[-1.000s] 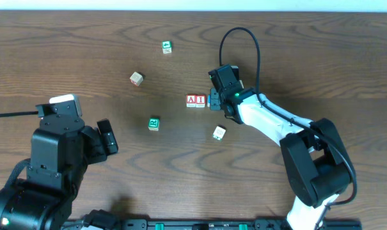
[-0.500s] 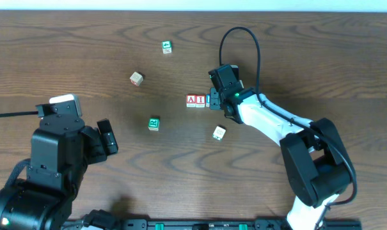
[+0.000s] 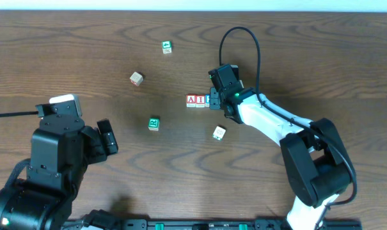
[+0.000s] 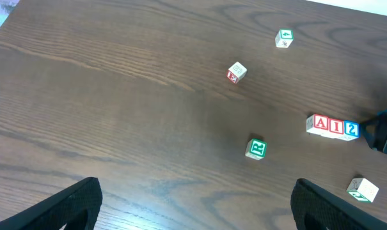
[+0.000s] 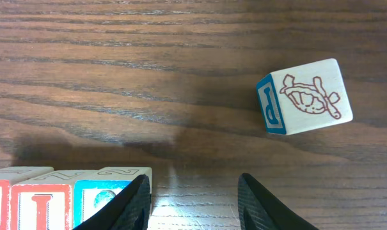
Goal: Spell out Ai2
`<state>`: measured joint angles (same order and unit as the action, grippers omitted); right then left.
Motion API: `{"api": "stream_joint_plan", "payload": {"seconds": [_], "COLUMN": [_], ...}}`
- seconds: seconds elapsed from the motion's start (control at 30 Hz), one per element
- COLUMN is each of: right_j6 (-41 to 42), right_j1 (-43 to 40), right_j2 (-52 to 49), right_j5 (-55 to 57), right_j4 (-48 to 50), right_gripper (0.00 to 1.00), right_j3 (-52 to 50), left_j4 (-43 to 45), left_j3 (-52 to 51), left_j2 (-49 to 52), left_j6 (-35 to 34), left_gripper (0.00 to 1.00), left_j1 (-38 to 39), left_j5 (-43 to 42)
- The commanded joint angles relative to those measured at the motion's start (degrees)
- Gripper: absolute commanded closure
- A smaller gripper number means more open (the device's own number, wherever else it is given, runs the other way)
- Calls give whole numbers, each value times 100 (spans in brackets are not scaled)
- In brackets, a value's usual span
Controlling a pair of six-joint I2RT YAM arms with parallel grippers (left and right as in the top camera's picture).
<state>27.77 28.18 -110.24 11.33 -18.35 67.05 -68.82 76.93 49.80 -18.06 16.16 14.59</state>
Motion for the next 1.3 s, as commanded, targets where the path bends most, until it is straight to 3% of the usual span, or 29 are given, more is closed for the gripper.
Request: {"api": "stream_joint_plan", "payload": {"seconds": [0.0,0.4,0.57,0.63,0.7,0.77,0.87,0.97,1.27], "right_j6": [-39,-356,-946,-1117,-1139,-1202,-1515,-1670,-1670], "right_j1": [-4,-136,-352,-420,-479,-516,-533,-522,-516], "right_j2": [-57,79,713,1067,1519,1945,2726,3401,5591], "right_j5": [22,223,656,691,688,686,691,723,835], "right_j4": [22,129,-535,-761,-940,-1038,-1471,-2046,-3429], "right_gripper": [55,54,50,44,29,26,1,1,1], "right_j3": [31,162,837,1045,1165,1172,1172,1169,1158], "left_j4": [-13,-13,-13,-7,35,140,546,835,887], "left_j3": [81,81,81,81,81,81,81,83,83], "left_j2": [7,7,7,7,7,2,-48,-192,-1357], "left_j6": [-42,-42,-42,-39,-42,9,970,1458,2164], "left_gripper": [5,5,5,5,5,5,5,5,5], "left_j1": [-28,-28,-28,-28,-28,-28,-28,-28,-28], "left_j5": [85,87,85,85,70,-136,-1200,-1567,-1589]}}
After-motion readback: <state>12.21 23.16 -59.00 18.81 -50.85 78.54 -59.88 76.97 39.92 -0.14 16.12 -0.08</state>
